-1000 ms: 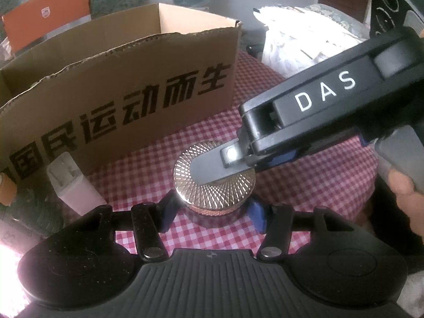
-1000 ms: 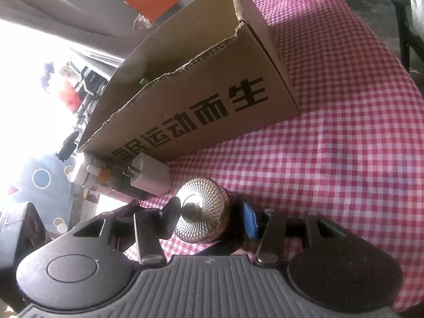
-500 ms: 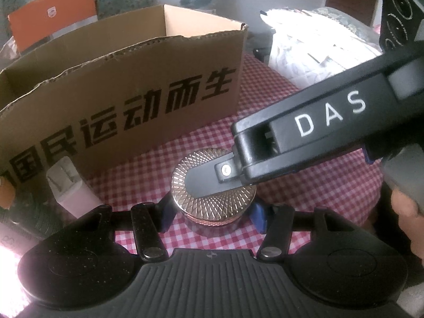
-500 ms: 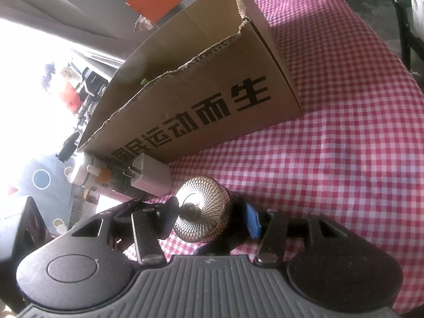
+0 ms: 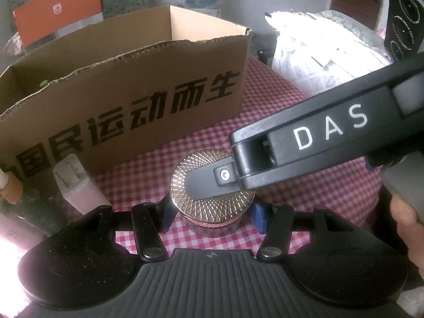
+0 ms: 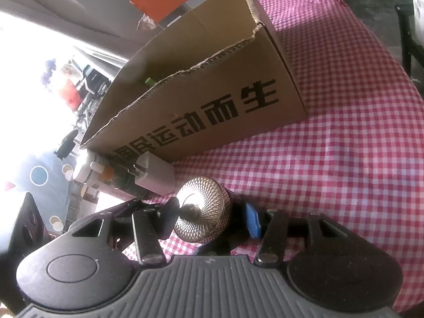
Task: Organize rigid objects
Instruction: 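Lift the jar off the table with the right gripper, then carry the jar over into the cardboard box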
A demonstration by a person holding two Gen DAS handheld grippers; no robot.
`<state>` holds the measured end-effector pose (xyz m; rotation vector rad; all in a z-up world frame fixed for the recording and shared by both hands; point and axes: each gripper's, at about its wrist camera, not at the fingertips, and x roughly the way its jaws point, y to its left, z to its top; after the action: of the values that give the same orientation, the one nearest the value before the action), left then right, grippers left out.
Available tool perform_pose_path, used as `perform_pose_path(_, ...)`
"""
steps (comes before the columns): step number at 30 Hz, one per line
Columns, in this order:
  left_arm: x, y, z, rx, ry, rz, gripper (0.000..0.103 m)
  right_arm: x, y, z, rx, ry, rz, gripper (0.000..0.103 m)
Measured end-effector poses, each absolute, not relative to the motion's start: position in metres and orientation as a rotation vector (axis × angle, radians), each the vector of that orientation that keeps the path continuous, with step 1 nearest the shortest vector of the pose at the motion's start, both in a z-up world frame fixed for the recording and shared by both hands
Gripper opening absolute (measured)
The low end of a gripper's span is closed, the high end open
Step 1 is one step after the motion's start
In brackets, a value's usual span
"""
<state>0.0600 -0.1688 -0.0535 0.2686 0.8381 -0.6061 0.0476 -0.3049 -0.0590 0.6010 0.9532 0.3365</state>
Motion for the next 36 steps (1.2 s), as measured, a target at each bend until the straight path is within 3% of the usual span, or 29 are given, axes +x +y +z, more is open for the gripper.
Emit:
perform_pose_path(10,0.047,-0.154,-0.033,0.252,0.782,-0.594,0.056,0.041,-0.295,-0.038,0.570,0.912,0.349,0.055)
perform_pose_path(23,0.094,-0.124,0.073,0.160,0.568,-0.516,0.056,0.083,-0.270,0.083,0.351,0.681,0.456,0.055)
perform_pose_path(29,0.168,-0.131,0.072,0.073,0.661,-0.484,0.056,0.164,-0.272,0.094,0.331,0.763,0.496,0.055)
perform_pose_path(36,0.247,-0.138,0.036,-0.029,0.862,-0.420,0.056,0.260,-0.272,0.066,0.292,0.964,0.510,0.055)
